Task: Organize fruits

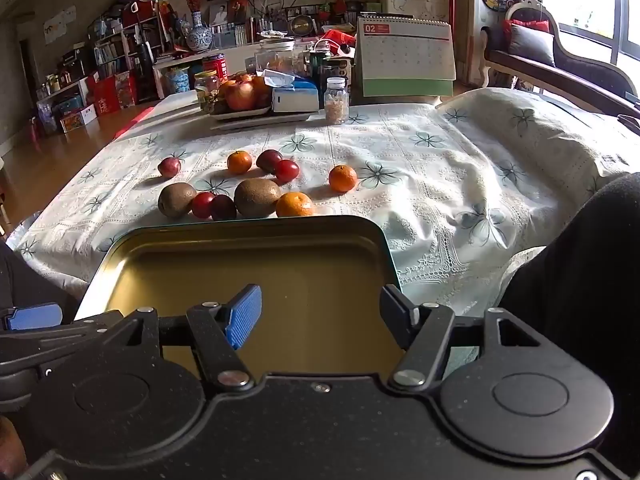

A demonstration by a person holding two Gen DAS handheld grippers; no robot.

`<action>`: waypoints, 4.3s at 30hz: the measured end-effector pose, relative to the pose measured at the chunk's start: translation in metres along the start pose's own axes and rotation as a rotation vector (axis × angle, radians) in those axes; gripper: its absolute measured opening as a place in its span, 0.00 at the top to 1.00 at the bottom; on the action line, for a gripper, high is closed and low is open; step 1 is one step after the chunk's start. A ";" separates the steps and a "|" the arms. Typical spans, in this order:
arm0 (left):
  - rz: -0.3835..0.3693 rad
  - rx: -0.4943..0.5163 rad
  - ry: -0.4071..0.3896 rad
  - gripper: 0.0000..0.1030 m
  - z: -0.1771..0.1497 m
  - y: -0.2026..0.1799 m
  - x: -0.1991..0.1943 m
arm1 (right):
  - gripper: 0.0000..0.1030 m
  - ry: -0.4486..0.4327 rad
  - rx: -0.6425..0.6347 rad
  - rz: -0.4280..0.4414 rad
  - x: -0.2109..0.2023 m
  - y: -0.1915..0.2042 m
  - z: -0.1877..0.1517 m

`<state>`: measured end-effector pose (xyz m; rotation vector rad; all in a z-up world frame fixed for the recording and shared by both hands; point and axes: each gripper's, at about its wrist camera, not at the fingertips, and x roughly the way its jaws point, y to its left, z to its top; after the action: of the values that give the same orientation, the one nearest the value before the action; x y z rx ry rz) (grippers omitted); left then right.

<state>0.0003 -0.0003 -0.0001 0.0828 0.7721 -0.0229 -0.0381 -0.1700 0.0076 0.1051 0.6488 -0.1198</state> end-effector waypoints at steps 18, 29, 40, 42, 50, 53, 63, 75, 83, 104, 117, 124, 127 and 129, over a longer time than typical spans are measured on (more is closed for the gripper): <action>-0.011 -0.010 0.003 0.37 -0.001 0.002 0.003 | 0.34 0.001 -0.002 0.000 0.001 0.001 -0.001; -0.013 -0.013 0.013 0.37 0.000 0.001 0.005 | 0.34 0.003 -0.004 -0.001 0.002 0.002 -0.001; -0.012 -0.017 0.023 0.37 0.001 0.002 0.008 | 0.34 0.004 -0.008 -0.002 0.002 0.003 -0.001; -0.013 -0.018 0.025 0.37 0.001 0.002 0.008 | 0.34 0.005 -0.009 -0.003 0.002 0.003 -0.001; -0.011 -0.019 0.030 0.37 0.002 0.002 0.010 | 0.34 0.006 -0.009 -0.004 0.003 0.004 -0.001; -0.012 -0.020 0.034 0.37 0.002 0.002 0.011 | 0.34 0.007 -0.008 -0.004 0.002 0.000 -0.001; -0.012 -0.025 0.046 0.37 0.003 0.003 0.015 | 0.34 0.012 -0.011 -0.003 0.006 0.005 -0.003; -0.011 -0.025 0.055 0.37 0.004 0.002 0.018 | 0.34 0.024 -0.014 0.002 0.004 0.004 -0.002; -0.006 -0.023 0.053 0.37 0.004 0.001 0.018 | 0.34 0.016 -0.006 0.021 0.002 0.004 -0.002; -0.033 -0.077 0.126 0.37 0.016 0.011 0.022 | 0.34 0.096 -0.192 -0.021 -0.002 0.035 0.003; -0.053 -0.021 0.233 0.41 0.069 0.019 0.064 | 0.40 0.218 -0.222 0.084 0.027 0.032 0.050; -0.049 -0.047 0.269 0.48 0.115 0.030 0.095 | 0.40 0.287 -0.228 0.142 0.059 0.023 0.087; -0.035 -0.028 0.249 0.48 0.135 0.028 0.105 | 0.42 0.283 -0.241 0.123 0.073 0.021 0.101; -0.042 -0.025 0.253 0.48 0.148 0.027 0.116 | 0.43 0.284 -0.241 0.110 0.082 0.020 0.108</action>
<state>0.1879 0.0153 0.0267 0.0465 1.0270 -0.0433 0.0937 -0.1712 0.0445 -0.0767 0.9342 0.0813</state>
